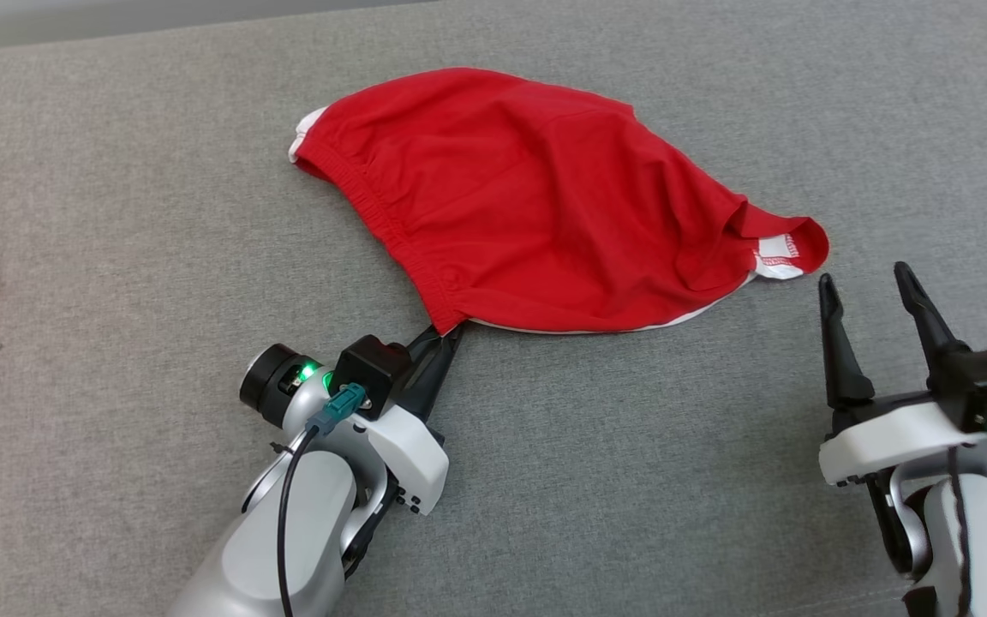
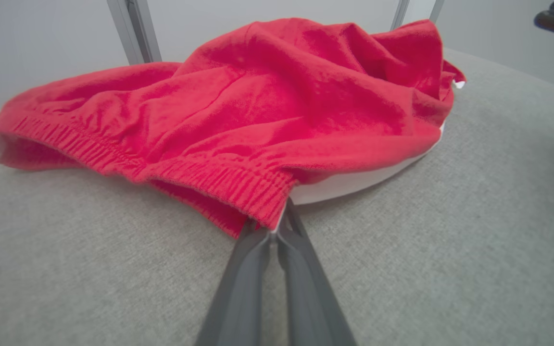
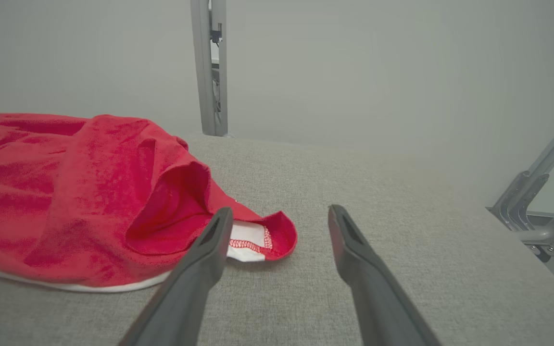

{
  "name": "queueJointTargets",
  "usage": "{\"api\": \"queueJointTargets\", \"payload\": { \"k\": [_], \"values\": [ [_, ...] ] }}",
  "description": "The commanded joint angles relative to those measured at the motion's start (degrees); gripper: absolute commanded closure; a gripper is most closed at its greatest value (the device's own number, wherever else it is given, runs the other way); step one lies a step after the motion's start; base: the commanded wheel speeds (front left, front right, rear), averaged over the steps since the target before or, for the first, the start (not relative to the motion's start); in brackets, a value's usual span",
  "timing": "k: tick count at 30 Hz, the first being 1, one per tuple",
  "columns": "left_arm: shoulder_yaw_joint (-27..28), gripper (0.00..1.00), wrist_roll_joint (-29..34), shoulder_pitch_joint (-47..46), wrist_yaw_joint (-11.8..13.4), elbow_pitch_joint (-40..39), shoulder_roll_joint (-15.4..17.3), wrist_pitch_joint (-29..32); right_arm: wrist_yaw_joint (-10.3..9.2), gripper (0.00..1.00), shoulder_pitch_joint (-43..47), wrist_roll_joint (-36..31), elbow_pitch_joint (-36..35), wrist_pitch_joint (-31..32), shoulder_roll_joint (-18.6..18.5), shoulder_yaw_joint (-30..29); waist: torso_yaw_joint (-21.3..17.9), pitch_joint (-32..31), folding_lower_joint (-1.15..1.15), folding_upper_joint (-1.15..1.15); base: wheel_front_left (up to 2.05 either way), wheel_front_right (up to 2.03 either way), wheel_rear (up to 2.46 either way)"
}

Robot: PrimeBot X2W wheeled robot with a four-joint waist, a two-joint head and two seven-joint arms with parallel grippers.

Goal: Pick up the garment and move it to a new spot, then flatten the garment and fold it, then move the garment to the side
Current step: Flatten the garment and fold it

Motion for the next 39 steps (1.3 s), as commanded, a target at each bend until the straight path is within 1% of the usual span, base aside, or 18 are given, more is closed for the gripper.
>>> {"api": "queueJointTargets", "payload": {
  "k": [1, 4, 5, 6, 7, 12, 18, 20, 21, 23, 24, 32, 39],
  "values": [
    [-0.07, 1.0, -0.09, -0.12, -0.09, -0.24, 0.46, -0.09, 0.0, 0.0, -1.27, -2.0, 1.79, -0.29, -1.62, 0.87, 0.4, 0.22, 0.0, 0.0, 0.0, 0.0, 0.0],
    [-0.46, 1.0, 0.04, -0.69, -0.09, -0.57, 0.4, -0.09, 0.0, 0.0, -3.58, -5.38, 6.14, -0.29, -3.92, 3.42, 1.07, 0.67, 0.0, 0.0, 0.0, 0.0, 0.0],
    [-0.46, 1.0, 0.04, -0.69, -0.09, -0.57, 0.4, -0.09, 0.0, 0.0, -3.58, -5.38, 6.14, -0.29, -3.92, 3.42, 1.07, 0.67, 0.0, 0.0, 0.0, 0.0, 0.0],
    [-0.58, 1.0, 0.03, -0.97, -0.08, -0.76, 0.36, -0.09, 0.0, 0.0, -5.02, -6.91, 8.65, -0.28, -5.09, 4.82, 1.45, 0.91, 0.0, 0.0, 0.0, 0.0, 0.0],
    [-0.58, 1.0, 0.03, -0.97, -0.08, -0.76, 0.36, -0.09, 0.0, 0.0, -5.02, -6.91, 8.65, -0.28, -5.09, 4.82, 1.45, 0.91, 0.0, 0.0, 0.0, 0.0, 0.0],
    [-0.98, 1.0, -0.1, -1.49, -0.09, -0.98, 0.25, -0.09, 0.0, 0.0, -8.54, -8.5, 13.27, -0.29, -6.74, 7.7, 2.37, 1.65, 0.0, 0.0, 0.0, 0.0, 0.0],
    [-1.42, 1.0, -0.4, -1.83, -0.09, -1.02, 0.1, -0.09, 0.0, 0.0, -11.35, -8.07, 16.66, -0.29, -7.68, 9.38, 3.26, 2.07, 0.0, 0.0, 0.0, 0.0, 0.0],
    [-1.48, 1.0, -0.49, -1.91, -0.06, -1.0, 0.05, -0.09, 0.0, 0.15, -11.69, -7.78, 17.62, -0.29, -7.78, 9.78, 3.51, 2.1, 0.0, 0.0, 0.0, 0.0, 0.0],
    [-1.46, 1.0, -0.55, -1.95, -0.06, -0.99, 0.04, -0.09, 0.0, 0.13, -11.86, -7.65, 18.06, -0.28, -7.82, 10.08, 3.61, 2.08, 0.0, 0.0, 0.0, 0.0, 0.0],
    [-1.4, 1.0, -0.59, -1.96, -0.06, -0.93, 0.0, -0.09, 0.0, 0.02, -12.37, -7.47, 18.55, -0.28, -8.11, 10.5, 3.72, 2.02, 0.0, 0.0, 0.0, 0.0, 0.0],
    [-1.31, 1.0, -0.58, -1.93, -0.06, -0.91, -0.01, -0.09, 0.0, 0.0, -12.44, -7.52, 18.72, -0.28, -8.15, 10.77, 3.72, 2.0, 0.0, 0.0, 0.0, 0.0, 0.0],
    [-1.38, 1.0, -0.45, -1.52, -0.07, -0.83, -0.11, -0.09, 0.0, 0.0, -10.91, -7.89, 18.23, -0.28, -8.87, 13.21, 3.58, 1.52, 0.0, 0.0, 0.0, 0.0, 0.0],
    [-1.76, 1.0, -0.7, -1.39, -0.07, -0.94, -0.16, -0.09, 0.0, 0.0, -12.02, -7.39, 19.78, -0.29, -9.6, 13.7, 3.69, 1.42, 0.0, 0.0, 0.0, 0.0, 0.0]
  ]
}}
